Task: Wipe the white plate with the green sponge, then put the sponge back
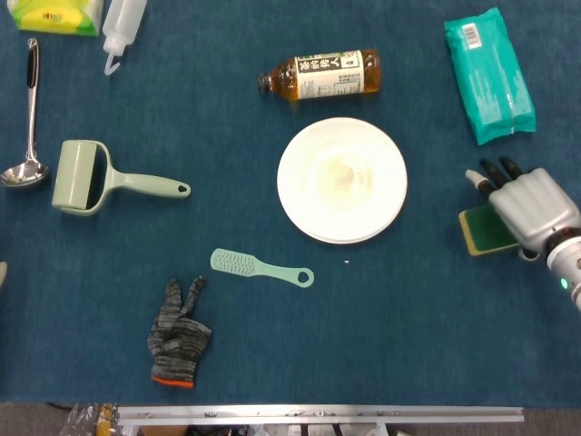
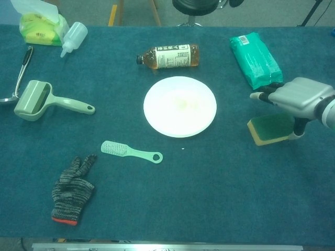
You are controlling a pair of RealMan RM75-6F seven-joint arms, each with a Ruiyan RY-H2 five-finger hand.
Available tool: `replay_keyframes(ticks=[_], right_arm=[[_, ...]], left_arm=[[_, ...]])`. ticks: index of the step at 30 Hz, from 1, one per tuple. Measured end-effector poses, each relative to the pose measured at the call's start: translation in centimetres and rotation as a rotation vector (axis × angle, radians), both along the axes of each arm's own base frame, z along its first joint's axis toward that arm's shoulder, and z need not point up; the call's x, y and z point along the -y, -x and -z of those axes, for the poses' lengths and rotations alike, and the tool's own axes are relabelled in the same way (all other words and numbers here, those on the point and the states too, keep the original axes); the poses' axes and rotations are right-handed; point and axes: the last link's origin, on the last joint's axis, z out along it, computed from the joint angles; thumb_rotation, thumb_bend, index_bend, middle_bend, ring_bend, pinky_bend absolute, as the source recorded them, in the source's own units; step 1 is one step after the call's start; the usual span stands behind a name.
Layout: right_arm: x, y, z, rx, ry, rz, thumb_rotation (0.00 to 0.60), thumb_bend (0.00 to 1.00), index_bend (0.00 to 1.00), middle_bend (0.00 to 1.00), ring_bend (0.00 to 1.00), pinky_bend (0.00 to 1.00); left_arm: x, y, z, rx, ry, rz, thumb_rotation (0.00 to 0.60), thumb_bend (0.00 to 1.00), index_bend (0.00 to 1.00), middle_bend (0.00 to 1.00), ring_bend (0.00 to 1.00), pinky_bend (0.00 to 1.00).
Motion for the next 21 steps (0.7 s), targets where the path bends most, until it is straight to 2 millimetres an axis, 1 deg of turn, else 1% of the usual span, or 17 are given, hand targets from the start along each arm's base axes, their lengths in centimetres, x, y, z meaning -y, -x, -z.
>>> replay_keyframes(ticks=[3, 5, 8, 11, 13, 16, 21], right_arm=[[0.3, -0.5, -0.7, 0.044, 0.051, -0.062, 0.600, 0.00, 0.00, 0.00, 0.01, 0.23], [0.5, -0.7, -1.6, 0.078, 0.111, -0.119, 0.600, 0.00, 0.00, 0.01, 0.01, 0.23], [0.3, -0.5, -3.4, 0.146, 0.216, -0.166, 0.600, 0.00, 0.01, 0.07, 0.02, 0.23], [-0.1, 0.8, -5.4, 0.205, 0.314, -0.146, 0.600, 0.00, 0.05, 0.12, 0.05, 0.23], [-0.6, 2.1, -6.8, 0.237, 0.376, -0.124, 0.600, 0.00, 0.05, 0.13, 0.06, 0.23], [-1.3, 3.7, -8.7, 0.277, 0.459, -0.098, 0.600, 0.00, 0.06, 0.14, 0.07, 0.23], [-2.9, 5.8, -11.5, 0.324, 0.575, -0.070, 0.600, 0.00, 0.06, 0.16, 0.07, 0.23]], left_arm=[[0.0, -0.2, -0.2, -0.003, -0.004, 0.008, 0.600, 0.23, 0.30, 0.29, 0.18, 0.34], [-0.1, -0.3, -0.3, -0.005, -0.007, 0.013, 0.600, 0.23, 0.30, 0.29, 0.19, 0.34], [-0.2, -0.4, -0.4, -0.005, -0.010, 0.017, 0.600, 0.23, 0.30, 0.29, 0.19, 0.34], [-0.4, -0.6, -0.4, 0.003, -0.018, 0.021, 0.600, 0.23, 0.30, 0.25, 0.19, 0.34], [-0.5, -0.9, -0.4, 0.025, -0.023, 0.035, 0.600, 0.23, 0.30, 0.17, 0.18, 0.34], [-0.7, -1.6, -0.6, 0.047, -0.049, 0.076, 0.600, 0.23, 0.30, 0.09, 0.18, 0.34], [-1.5, -3.3, -1.6, 0.015, -0.121, 0.162, 0.600, 0.23, 0.30, 0.06, 0.17, 0.34]])
